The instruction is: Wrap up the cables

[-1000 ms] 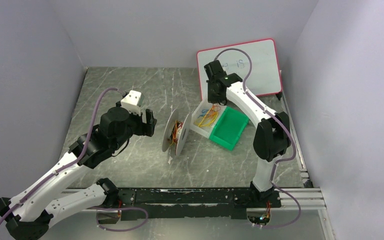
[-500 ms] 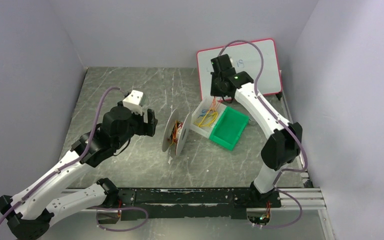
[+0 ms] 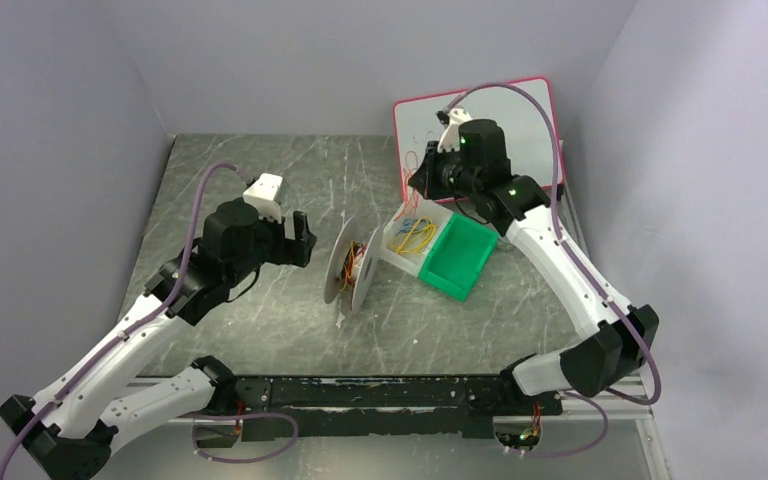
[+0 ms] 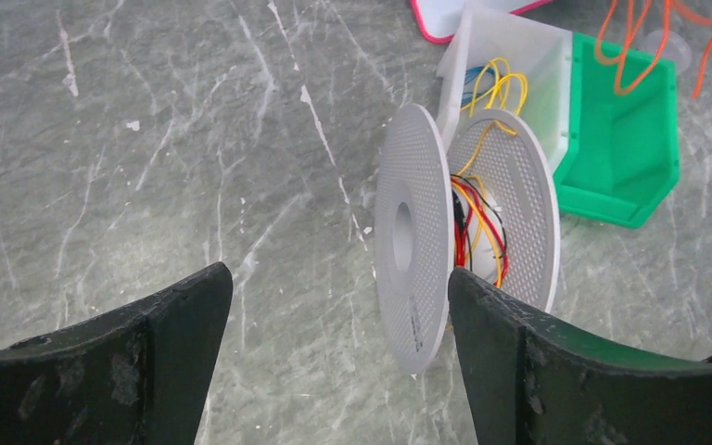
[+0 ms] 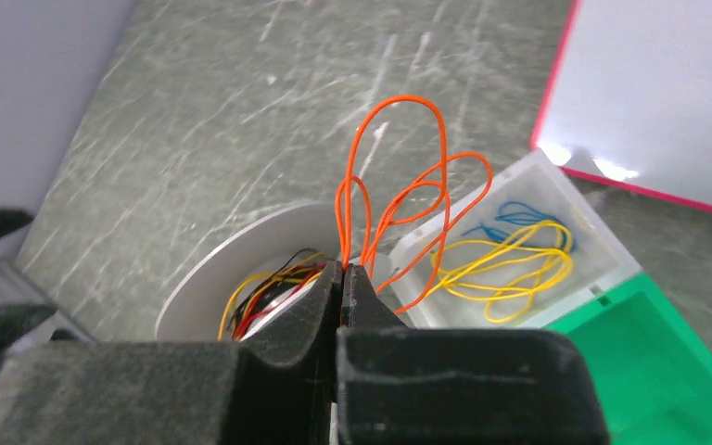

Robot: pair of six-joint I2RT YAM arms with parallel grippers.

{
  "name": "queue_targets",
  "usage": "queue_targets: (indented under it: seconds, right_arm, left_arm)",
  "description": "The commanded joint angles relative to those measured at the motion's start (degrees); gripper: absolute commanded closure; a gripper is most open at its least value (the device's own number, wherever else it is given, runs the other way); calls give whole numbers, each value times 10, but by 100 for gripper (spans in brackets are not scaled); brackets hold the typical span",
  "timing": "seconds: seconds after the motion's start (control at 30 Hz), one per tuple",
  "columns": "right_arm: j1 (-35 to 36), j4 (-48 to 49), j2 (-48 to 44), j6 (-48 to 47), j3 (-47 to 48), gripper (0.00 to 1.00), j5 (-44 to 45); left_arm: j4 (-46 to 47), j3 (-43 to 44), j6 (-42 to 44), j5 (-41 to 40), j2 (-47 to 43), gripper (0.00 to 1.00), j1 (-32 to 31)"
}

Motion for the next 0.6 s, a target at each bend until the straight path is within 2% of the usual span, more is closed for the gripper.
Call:
queue_targets:
  seconds: [0.0, 0.27, 0.57]
  right_arm:
    - [6, 68, -37, -45, -46, 100, -139]
    - [8, 125, -88, -62, -114, 100, -292]
    - [8, 147, -125, -76, -152, 100, -428]
  left_arm:
    - [43, -6, -3, 79, -12, 10, 20]
    - [71, -8, -13, 157, -28, 11, 26]
    - [137, 3, -45, 334, -29, 11, 26]
